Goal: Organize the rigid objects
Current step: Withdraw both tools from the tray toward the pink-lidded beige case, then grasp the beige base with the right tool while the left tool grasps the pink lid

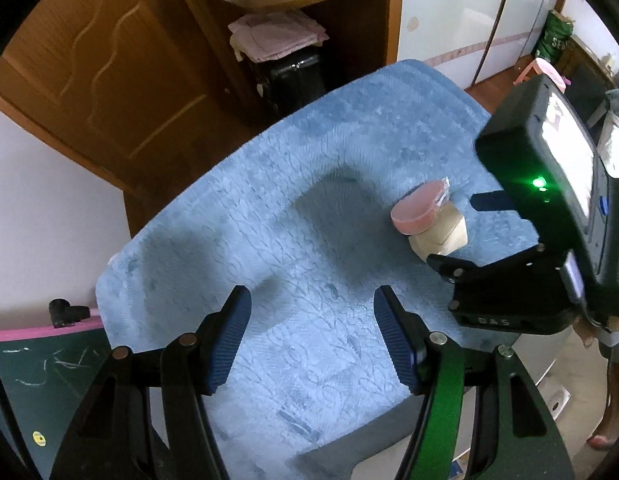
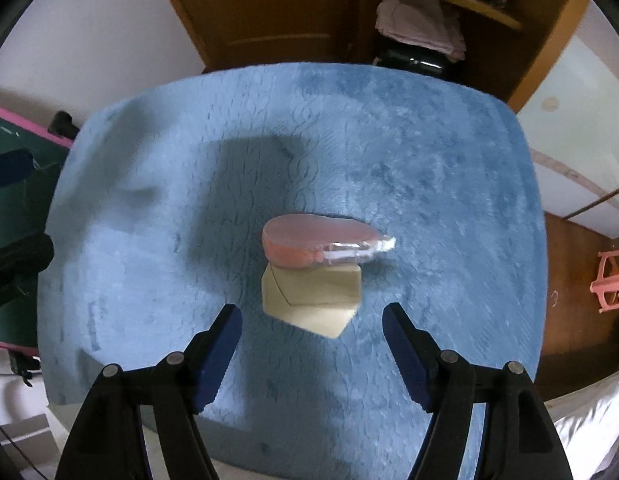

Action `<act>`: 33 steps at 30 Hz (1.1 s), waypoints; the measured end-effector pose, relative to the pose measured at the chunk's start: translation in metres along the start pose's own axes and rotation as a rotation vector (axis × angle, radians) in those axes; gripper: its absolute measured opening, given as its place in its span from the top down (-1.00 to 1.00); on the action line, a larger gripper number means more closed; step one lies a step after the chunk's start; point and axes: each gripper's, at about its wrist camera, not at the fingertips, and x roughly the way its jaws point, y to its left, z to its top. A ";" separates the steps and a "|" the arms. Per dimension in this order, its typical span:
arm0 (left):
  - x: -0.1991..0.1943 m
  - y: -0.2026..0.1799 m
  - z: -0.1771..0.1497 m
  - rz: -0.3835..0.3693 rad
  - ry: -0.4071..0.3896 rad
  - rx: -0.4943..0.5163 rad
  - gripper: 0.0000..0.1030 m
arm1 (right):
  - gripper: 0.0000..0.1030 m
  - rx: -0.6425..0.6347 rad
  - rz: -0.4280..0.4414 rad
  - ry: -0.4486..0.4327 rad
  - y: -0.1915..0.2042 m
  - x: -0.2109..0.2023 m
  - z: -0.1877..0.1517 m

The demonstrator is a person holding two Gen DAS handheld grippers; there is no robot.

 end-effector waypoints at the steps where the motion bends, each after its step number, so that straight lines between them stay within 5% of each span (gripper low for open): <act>1: 0.002 0.000 0.001 -0.003 0.002 0.003 -0.31 | -0.43 -0.009 -0.008 0.004 0.001 0.003 0.001; 10: 0.017 -0.012 0.009 -0.020 0.013 0.056 -0.31 | -0.43 -0.013 -0.013 0.051 0.007 0.032 0.009; 12: 0.021 -0.017 0.013 -0.026 0.013 0.080 -0.31 | -0.21 -0.030 -0.021 0.058 0.007 0.038 0.008; 18: 0.040 -0.029 0.025 -0.034 0.032 0.138 -0.31 | -0.20 -0.040 0.026 0.043 -0.002 0.038 0.001; 33: 0.095 -0.074 0.047 -0.107 0.129 0.303 -0.31 | -0.20 0.045 0.047 0.001 -0.081 0.014 -0.020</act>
